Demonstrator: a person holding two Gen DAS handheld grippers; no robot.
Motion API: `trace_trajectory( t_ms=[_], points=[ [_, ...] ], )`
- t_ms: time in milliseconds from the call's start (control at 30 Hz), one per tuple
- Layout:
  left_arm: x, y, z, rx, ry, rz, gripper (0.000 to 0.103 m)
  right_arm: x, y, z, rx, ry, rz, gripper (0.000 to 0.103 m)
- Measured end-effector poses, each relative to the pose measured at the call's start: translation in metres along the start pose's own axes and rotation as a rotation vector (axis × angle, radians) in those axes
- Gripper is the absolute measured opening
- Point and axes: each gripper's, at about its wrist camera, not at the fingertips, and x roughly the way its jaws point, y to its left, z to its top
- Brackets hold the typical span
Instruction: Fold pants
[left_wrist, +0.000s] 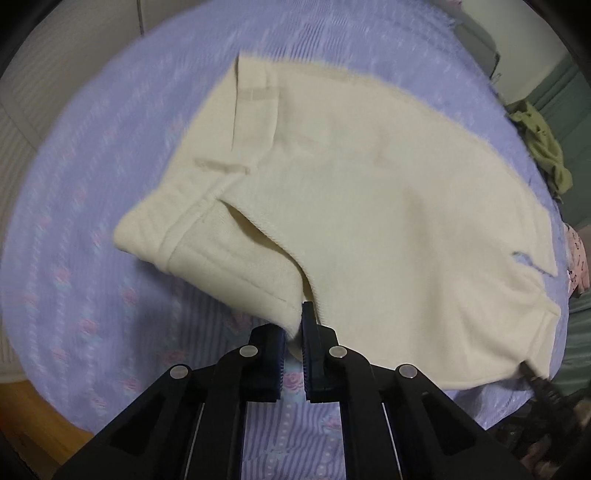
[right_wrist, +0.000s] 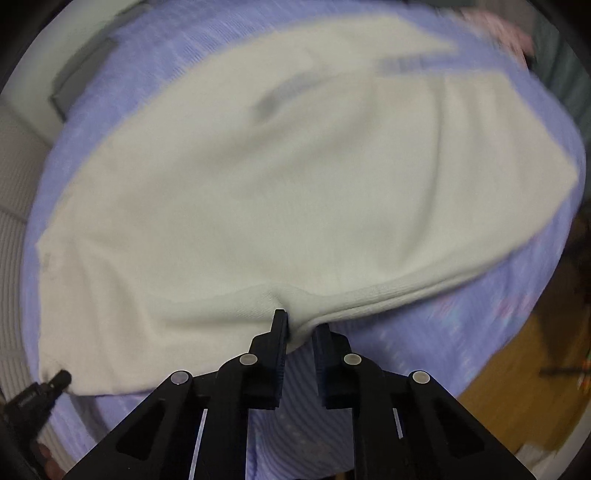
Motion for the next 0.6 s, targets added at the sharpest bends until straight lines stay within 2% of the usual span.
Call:
trace_trajectory(
  t_ms=[133,267,300,433,567,600],
  points=[
    [-0.046,-0.021,0.025,0.028,-0.113,0.020,0.009,-0.051,0.008,0.051,-0.039,-0.152,0.034,0.013],
    [-0.073,-0.024,0.068,-0.007,-0.214,0.013,0.009,-0.062,0.031,0.117,-0.066,-0.253,0.075,0.012],
    [-0.071,-0.029,0.080,-0.014,-0.226,0.016,0.009,-0.064,0.038,0.122,-0.068,-0.265,0.082,0.012],
    [-0.058,-0.043,0.135,-0.048,-0.268,0.036,0.009,-0.058,0.074,0.177,-0.129,-0.343,0.111,0.012],
    [-0.029,-0.051,0.190,-0.068,-0.279,0.076,0.009,-0.026,0.106,0.217,-0.208,-0.336,0.117,0.012],
    [-0.021,-0.052,0.195,-0.071,-0.275,0.085,0.009,-0.016,0.113,0.227,-0.221,-0.326,0.120,0.012]
  ],
)
